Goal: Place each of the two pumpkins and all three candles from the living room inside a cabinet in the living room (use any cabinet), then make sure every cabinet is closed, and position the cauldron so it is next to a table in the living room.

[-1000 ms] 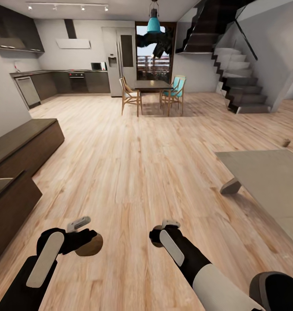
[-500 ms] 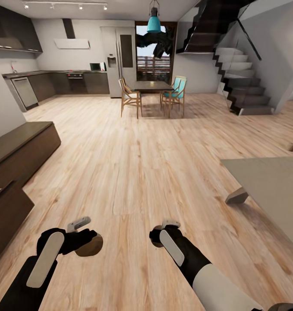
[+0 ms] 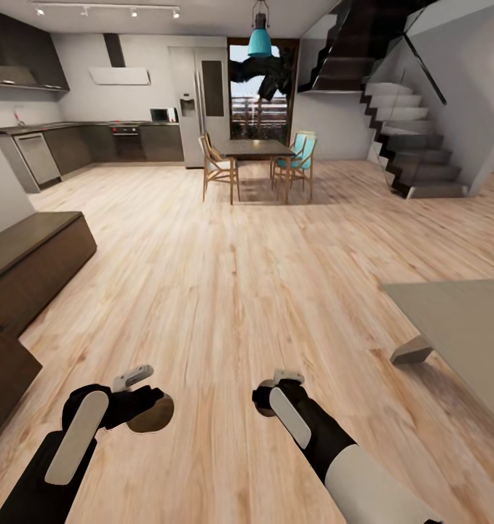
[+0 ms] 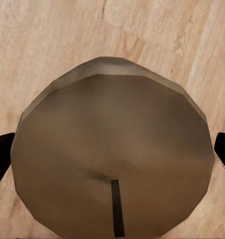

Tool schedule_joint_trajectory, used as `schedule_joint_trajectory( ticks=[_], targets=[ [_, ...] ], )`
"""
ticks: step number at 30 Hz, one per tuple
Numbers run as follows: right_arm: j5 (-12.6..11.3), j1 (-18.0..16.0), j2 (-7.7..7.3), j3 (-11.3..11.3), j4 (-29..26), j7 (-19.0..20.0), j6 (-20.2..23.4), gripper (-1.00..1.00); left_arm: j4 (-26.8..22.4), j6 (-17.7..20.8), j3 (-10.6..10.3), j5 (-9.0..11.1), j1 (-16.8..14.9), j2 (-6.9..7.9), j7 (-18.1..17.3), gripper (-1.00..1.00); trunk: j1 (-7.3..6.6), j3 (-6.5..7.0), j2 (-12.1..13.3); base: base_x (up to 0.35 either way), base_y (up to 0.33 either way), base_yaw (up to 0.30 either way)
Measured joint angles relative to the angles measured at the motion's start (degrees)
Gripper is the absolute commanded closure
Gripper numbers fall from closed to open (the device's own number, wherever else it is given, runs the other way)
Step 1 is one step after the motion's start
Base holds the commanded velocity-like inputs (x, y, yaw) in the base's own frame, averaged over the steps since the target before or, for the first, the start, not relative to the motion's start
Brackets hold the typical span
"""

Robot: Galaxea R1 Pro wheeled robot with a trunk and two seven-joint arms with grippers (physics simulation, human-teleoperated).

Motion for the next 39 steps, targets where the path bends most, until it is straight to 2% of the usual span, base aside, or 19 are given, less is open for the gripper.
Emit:
schedule_joint_trajectory(
  ticks=[18,39],
  targets=[
    [0.0,0.0,0.01,0.0,0.0,0.0,0.0,1.00,0.0,0.0,0.0,-0.1,0.0,-0.01,0.1,1.00,0.00,0.02,0.0,0.331,0.000,0.036],
    [0.0,0.0,0.08,0.0,0.0,0.0,0.0,1.00,0.0,0.0,0.0,0.0,0.0,-0.01,0.0,1.00,0.00,0.72,0.0,0.331,0.000,0.252]
  ],
)
